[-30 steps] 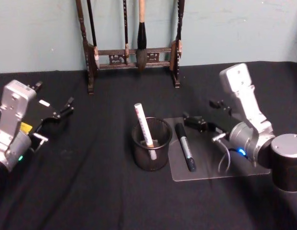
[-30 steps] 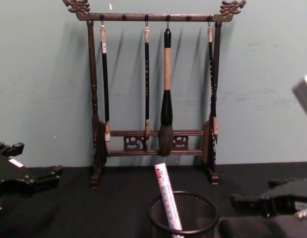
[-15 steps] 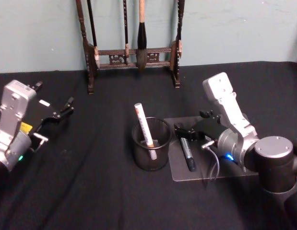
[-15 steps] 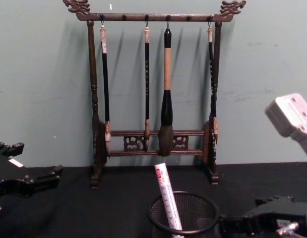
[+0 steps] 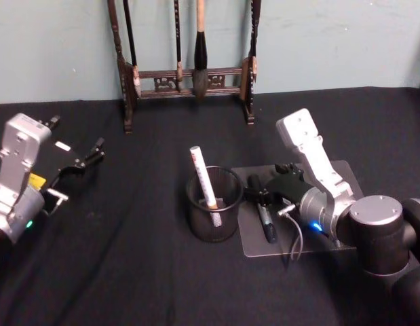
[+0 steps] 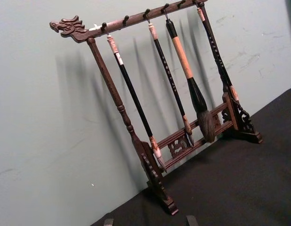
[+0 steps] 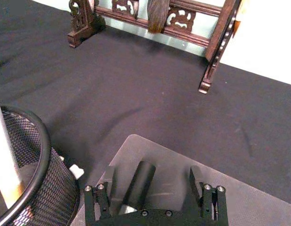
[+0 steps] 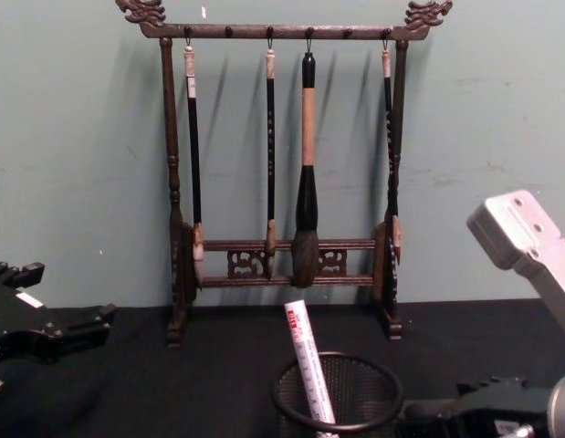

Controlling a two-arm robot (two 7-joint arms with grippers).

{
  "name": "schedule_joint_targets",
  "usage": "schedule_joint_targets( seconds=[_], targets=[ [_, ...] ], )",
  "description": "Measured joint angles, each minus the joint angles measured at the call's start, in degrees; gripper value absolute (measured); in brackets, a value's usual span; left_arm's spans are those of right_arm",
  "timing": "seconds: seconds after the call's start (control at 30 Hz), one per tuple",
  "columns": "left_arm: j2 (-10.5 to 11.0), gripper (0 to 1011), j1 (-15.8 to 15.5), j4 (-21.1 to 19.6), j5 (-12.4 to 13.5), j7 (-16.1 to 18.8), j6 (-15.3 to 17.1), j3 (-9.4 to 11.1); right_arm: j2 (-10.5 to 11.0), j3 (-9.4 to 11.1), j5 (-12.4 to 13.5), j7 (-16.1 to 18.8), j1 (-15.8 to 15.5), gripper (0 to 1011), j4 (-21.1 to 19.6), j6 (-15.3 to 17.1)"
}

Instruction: Pick up the water-based marker from the table and place it into the pen holder.

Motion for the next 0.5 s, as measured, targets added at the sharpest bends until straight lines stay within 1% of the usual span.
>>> schedule_joint_targets(
  seconds=[0.37,0.5],
  targets=[
    [0.0,1001,0.0,0.0,0.0,0.0,0.0,0.0,-0.9,0.9,-0.8,1.0,-0.4,1002,0.5,0.7],
    [0.0,1001,0.0,0.0,0.0,0.0,0.0,0.0,-1.3,1.5,-0.9,1.5,-0.6,1002,0.5,1.2]
  ],
)
